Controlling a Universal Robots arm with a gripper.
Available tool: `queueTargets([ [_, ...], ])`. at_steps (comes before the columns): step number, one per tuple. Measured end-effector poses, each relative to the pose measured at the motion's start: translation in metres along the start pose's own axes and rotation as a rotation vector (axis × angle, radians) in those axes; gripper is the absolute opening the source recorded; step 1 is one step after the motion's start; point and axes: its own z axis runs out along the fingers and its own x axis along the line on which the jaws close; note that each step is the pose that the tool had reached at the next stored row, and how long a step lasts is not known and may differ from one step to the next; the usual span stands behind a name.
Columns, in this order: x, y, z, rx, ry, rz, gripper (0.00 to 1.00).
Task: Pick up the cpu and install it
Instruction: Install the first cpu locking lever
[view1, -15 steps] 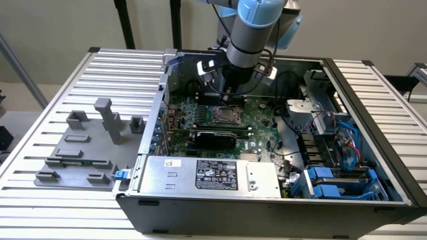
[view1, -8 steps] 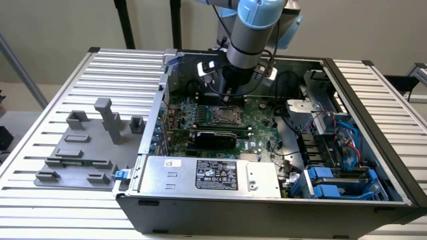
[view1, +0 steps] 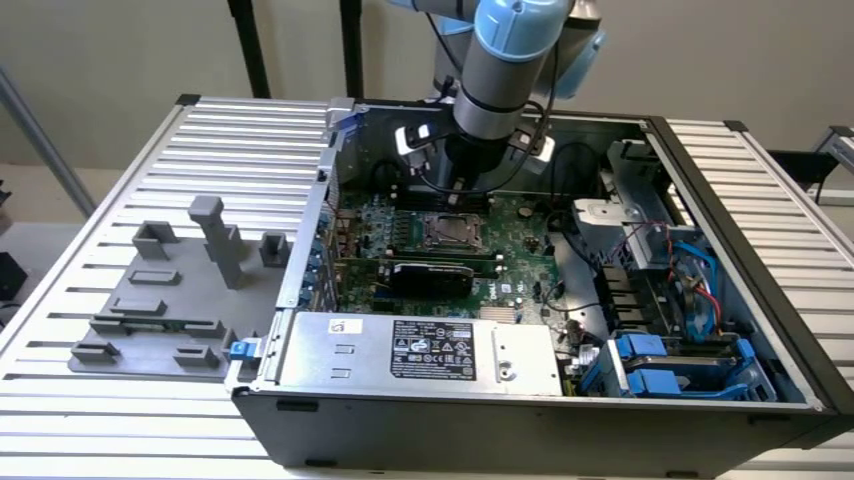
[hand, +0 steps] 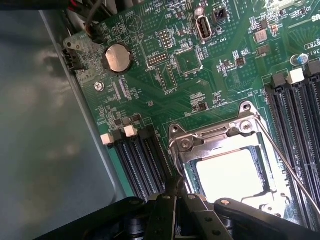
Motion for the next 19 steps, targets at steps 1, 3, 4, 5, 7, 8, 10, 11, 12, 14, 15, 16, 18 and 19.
queueTargets([
  [1, 0.0, 0.0002, 0.0001, -0.0008, 0.0002, 0.0, 0.11],
  [3, 0.0001, 0.0006, 0.0002, -0.002, 0.0007, -0.001, 0.11],
  [4, 0.0002, 0.0008, 0.0003, -0.0027, 0.0012, -0.001, 0.11],
  [5, 0.0003, 0.001, 0.0005, -0.0035, 0.0019, -0.002, 0.11],
  [7, 0.0003, 0.0015, 0.0006, -0.004, 0.0036, -0.003, 0.11],
  [8, 0.0003, 0.0017, 0.0006, -0.0042, 0.0045, -0.003, 0.11],
  [10, 0.0001, 0.0021, 0.0007, -0.0045, 0.0071, -0.004, 0.11],
  [11, 0.0, 0.0023, 0.0007, -0.0045, 0.0086, -0.005, 0.11],
  [12, -0.0002, 0.0025, 0.0008, -0.0045, 0.0104, -0.005, 0.11],
  [14, -0.0008, 0.003, 0.001, -0.0045, 0.0143, -0.007, 0.11],
  [15, -0.001, 0.0032, 0.0011, -0.0043, 0.0165, -0.008, 0.11],
  [16, -0.0013, 0.0035, 0.0011, -0.0038, 0.0187, -0.009, 0.11],
  [18, -0.002, 0.0042, 0.0013, -0.0033, 0.0223, -0.01, 0.11],
  [19, -0.0023, 0.0045, 0.0014, -0.0032, 0.0233, -0.01, 0.11],
])
